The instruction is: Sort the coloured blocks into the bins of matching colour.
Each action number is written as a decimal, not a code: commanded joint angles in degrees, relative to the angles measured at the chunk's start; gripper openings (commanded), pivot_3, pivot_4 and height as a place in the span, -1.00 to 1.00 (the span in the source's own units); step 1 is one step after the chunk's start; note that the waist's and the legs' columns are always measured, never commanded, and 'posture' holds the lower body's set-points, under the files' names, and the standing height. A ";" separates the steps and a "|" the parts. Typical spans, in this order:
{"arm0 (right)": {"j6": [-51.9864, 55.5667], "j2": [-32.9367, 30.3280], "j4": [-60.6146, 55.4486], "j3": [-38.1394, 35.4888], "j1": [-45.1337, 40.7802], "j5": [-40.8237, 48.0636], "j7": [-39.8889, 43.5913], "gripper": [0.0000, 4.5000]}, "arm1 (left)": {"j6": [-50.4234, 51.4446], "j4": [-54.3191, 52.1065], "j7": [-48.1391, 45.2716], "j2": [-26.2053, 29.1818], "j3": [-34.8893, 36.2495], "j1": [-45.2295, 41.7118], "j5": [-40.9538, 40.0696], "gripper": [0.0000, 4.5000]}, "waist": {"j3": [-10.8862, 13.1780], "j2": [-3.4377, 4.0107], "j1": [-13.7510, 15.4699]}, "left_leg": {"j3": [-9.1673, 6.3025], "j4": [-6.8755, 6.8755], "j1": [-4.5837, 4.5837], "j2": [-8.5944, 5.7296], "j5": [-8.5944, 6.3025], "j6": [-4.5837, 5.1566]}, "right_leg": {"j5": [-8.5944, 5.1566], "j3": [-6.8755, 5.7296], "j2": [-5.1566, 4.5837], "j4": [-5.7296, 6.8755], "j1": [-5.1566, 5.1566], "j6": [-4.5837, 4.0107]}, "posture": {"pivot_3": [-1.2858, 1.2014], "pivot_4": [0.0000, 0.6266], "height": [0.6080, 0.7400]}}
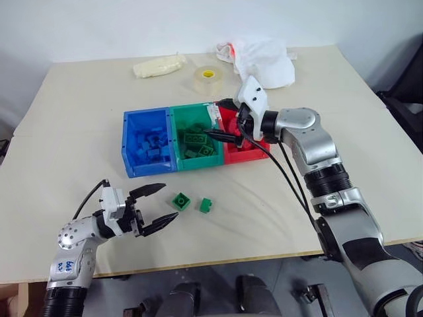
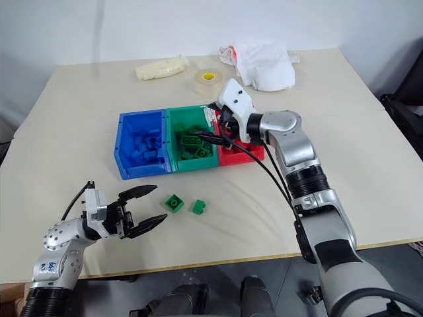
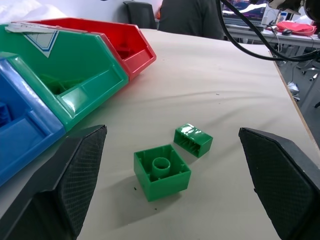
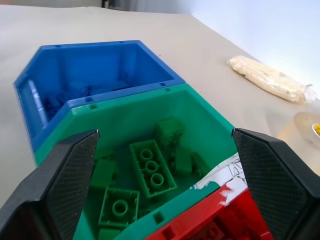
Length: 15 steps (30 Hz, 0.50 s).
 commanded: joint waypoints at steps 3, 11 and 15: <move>3.90 -5.87 -14.18 -2.66 7.51 5.56 6.35 0.98 | -0.80 -0.35 -0.26 0.14 0.08 -0.60 -0.15 1.00 | 0.00 0.00 0.23 | -0.01 0.02 0.00 -0.03 0.00 0.01 | 0.00 0.01 -0.02 -0.03 0.03 0.00 | 0.03 -0.52 1.00; 9.85 -19.37 -29.60 -9.08 25.57 13.90 14.33 0.98 | -1.03 1.52 -1.38 0.54 0.29 -1.26 -0.09 1.00 | 0.00 0.00 0.54 | 0.00 -0.02 -0.01 -0.01 -0.02 0.01 | 0.00 0.01 -0.03 -0.13 0.06 0.00 | 0.03 -0.52 1.00; 9.79 -27.15 -33.51 -13.76 37.11 15.16 17.04 0.98 | -1.14 1.85 -1.70 0.82 0.83 -0.34 -0.07 1.00 | 0.00 0.00 0.99 | 0.12 0.00 -0.01 0.00 -0.04 0.04 | 0.00 0.04 -0.03 -0.15 0.06 0.00 | 0.03 -0.52 1.00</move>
